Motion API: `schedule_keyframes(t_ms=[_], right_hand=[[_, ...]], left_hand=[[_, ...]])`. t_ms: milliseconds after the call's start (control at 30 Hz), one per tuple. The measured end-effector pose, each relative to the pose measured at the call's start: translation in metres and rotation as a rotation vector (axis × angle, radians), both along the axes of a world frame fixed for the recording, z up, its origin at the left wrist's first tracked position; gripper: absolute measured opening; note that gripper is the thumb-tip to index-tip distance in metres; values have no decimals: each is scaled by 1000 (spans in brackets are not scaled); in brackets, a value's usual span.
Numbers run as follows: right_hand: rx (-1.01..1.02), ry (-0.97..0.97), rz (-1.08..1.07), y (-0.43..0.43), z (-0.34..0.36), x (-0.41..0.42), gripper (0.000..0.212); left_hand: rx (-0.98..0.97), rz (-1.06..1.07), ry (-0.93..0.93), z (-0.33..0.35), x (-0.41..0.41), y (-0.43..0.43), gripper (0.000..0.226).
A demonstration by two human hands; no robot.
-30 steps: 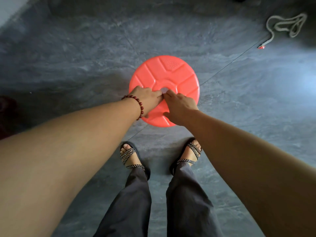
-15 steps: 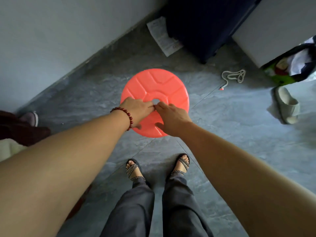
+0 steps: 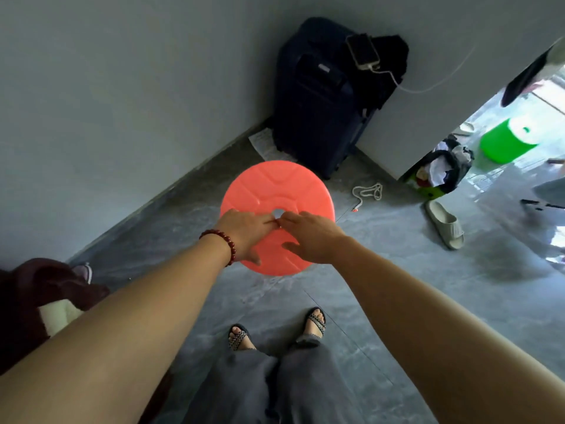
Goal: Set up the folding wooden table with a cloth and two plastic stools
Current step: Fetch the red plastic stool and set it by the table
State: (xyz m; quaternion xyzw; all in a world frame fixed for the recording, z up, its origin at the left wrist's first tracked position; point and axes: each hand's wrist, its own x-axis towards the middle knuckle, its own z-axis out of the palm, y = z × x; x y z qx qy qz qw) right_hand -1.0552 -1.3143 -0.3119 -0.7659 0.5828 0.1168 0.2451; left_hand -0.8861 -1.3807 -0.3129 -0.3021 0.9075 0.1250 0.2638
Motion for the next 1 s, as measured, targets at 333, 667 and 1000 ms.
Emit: schedule_keyframes(t_ms=[333,667,1000], right_hand=[[-137,34,-156,30,81,-22,57],[-218,53,-330,53,110,-58,62],[-283,90,-459,98,137,-141,58]], left_hand=[[-148,-307,145,84,-34,0,85],[-178,-475,106,118,-91,-2,86],[-194,-627,136,146,-189,21,87]])
